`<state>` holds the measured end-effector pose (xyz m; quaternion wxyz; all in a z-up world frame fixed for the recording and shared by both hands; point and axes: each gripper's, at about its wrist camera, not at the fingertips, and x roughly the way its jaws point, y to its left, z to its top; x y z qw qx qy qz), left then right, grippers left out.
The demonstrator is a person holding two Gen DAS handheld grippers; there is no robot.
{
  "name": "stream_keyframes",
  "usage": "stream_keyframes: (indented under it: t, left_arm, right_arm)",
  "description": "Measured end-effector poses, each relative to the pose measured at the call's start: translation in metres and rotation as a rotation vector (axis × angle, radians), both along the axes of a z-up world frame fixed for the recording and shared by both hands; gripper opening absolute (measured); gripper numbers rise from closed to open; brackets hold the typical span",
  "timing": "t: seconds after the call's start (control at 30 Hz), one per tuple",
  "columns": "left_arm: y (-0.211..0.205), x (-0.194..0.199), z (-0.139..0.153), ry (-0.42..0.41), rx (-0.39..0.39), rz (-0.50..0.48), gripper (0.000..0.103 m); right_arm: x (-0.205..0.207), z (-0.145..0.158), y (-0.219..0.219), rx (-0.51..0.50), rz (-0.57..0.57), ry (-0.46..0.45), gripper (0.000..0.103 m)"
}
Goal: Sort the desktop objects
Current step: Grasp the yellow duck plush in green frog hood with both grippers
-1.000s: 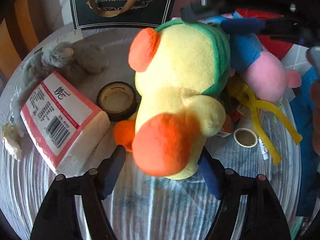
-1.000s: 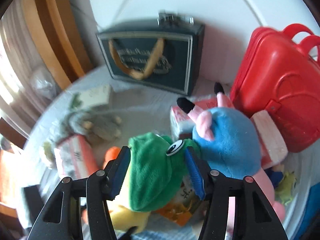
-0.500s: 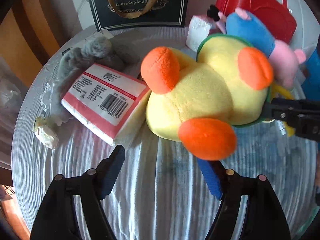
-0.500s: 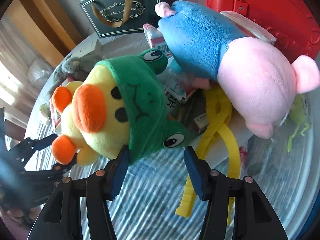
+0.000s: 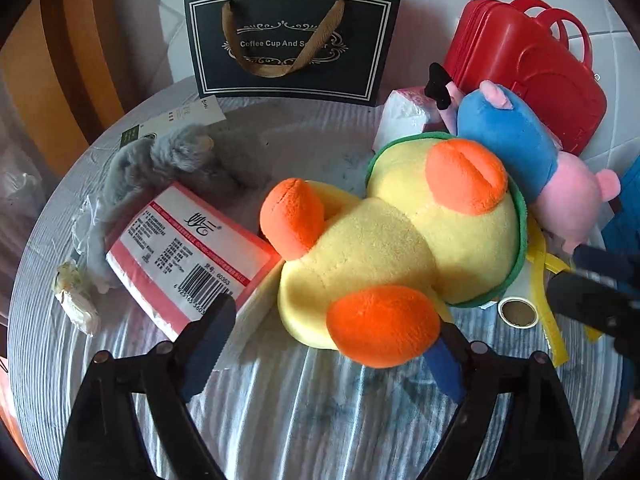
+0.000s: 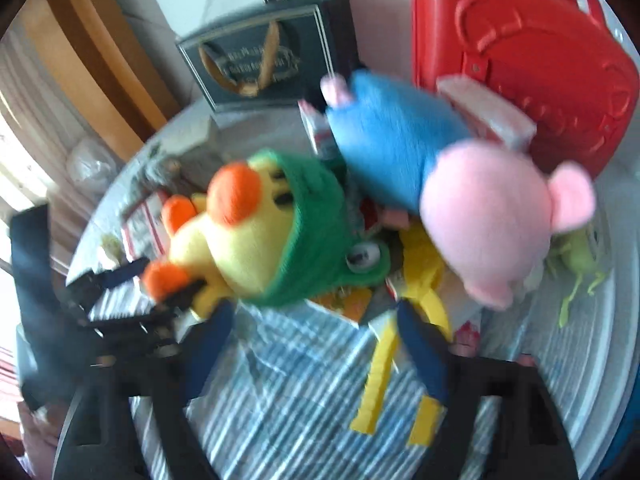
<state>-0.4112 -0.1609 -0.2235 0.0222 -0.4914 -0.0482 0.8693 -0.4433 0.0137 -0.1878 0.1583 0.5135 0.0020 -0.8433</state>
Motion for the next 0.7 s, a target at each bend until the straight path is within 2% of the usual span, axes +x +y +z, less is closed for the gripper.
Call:
stream_keyframes:
  t: [0.07, 0.17, 0.2, 0.23, 0.27, 0.3, 0.4, 0.43, 0.5, 0.6, 0.7]
  left_arm:
    - [0.001, 0.003, -0.002, 0.002, -0.016, 0.001, 0.098]
    - [0.003, 0.007, -0.005, 0.003, -0.029, -0.018, 0.099]
    - [0.003, 0.007, -0.005, 0.0, -0.03, -0.023, 0.099]
    - [0.003, 0.008, -0.005, -0.006, -0.032, -0.028, 0.099]
    - [0.002, 0.01, -0.004, -0.013, -0.033, -0.033, 0.099]
    - [0.0, 0.014, -0.001, -0.014, -0.028, -0.037, 0.099]
    - [-0.011, 0.027, 0.014, 0.032, 0.019, -0.035, 0.099]
    - [-0.012, 0.03, 0.017, 0.042, 0.007, -0.037, 0.1]
    - [-0.004, 0.027, 0.01, 0.043, -0.038, -0.043, 0.1]
    - [0.005, 0.019, -0.011, -0.021, -0.056, -0.057, 0.1]
    - [0.01, 0.017, -0.014, -0.001, -0.069, -0.068, 0.1]
  right_arm:
    - [-0.008, 0.003, -0.012, 0.03, 0.027, 0.029, 0.102]
    - [-0.024, -0.007, -0.031, 0.048, 0.064, 0.032, 0.101]
    - [-0.03, -0.013, -0.036, 0.05, 0.077, 0.029, 0.098]
    - [-0.031, -0.02, -0.036, 0.067, 0.086, 0.015, 0.089]
    - [-0.036, -0.03, -0.038, 0.079, 0.091, -0.025, 0.082]
    - [-0.038, -0.038, -0.038, 0.041, 0.088, -0.07, 0.081]
    - [-0.022, -0.041, -0.035, 0.047, 0.104, -0.096, 0.078]
    - [-0.016, -0.043, -0.037, 0.044, 0.112, -0.11, 0.078]
    - [-0.011, -0.047, -0.035, -0.007, 0.1, -0.148, 0.077]
    - [-0.005, -0.048, -0.041, 0.029, 0.113, -0.124, 0.079]
    - [-0.004, -0.04, -0.033, 0.009, 0.088, -0.108, 0.08]
